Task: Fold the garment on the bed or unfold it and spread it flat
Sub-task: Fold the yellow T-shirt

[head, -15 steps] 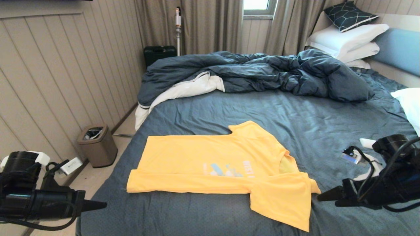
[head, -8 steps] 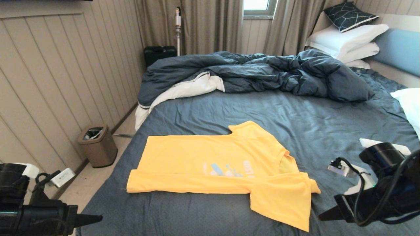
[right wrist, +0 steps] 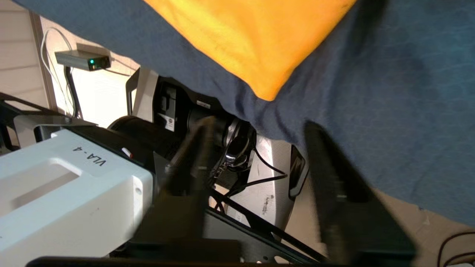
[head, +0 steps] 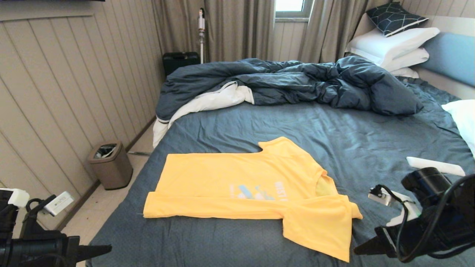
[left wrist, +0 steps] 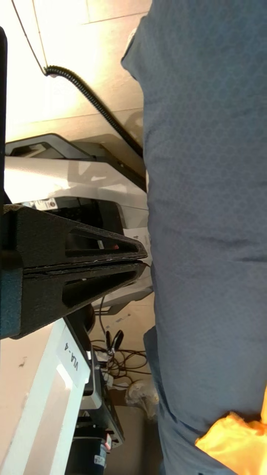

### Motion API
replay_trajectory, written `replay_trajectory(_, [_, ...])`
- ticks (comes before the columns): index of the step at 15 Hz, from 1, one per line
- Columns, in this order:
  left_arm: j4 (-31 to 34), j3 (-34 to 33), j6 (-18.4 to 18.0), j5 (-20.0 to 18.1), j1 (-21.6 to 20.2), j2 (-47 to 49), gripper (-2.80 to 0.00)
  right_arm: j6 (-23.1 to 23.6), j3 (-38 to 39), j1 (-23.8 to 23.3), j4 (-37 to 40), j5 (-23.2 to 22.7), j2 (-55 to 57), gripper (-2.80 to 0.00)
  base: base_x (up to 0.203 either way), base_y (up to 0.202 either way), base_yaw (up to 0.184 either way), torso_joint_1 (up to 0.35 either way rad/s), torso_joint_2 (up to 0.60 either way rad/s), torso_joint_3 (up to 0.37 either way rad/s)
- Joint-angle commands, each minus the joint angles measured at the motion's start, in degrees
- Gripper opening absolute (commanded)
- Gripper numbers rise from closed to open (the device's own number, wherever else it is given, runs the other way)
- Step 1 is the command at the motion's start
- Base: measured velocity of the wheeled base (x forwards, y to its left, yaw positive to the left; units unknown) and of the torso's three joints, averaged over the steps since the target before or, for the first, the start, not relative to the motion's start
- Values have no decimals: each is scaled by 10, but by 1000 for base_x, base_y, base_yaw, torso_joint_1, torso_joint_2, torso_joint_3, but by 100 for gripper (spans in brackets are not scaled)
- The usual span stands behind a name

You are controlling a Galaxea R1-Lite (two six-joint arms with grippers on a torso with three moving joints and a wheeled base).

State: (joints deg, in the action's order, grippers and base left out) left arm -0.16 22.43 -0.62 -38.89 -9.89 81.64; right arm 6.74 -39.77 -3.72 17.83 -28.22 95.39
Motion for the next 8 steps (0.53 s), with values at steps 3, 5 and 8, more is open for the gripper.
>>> replay_trajectory(3, [0,4,-2,-1,0,-12,-280,-1,-1,26,0,-3,18,0,0,0,0,0,0,0])
replay_trajectory(5, [0,8,-2,-1,2,-12,-280,-1,-5,43,-3,-1,35,0,0,0,0,0,0,0])
replay_trajectory(8, [0,9,-5,-1,2,-10,-280,-9,-3,45,-37,1,77,0,0,0,0,0,0,0])
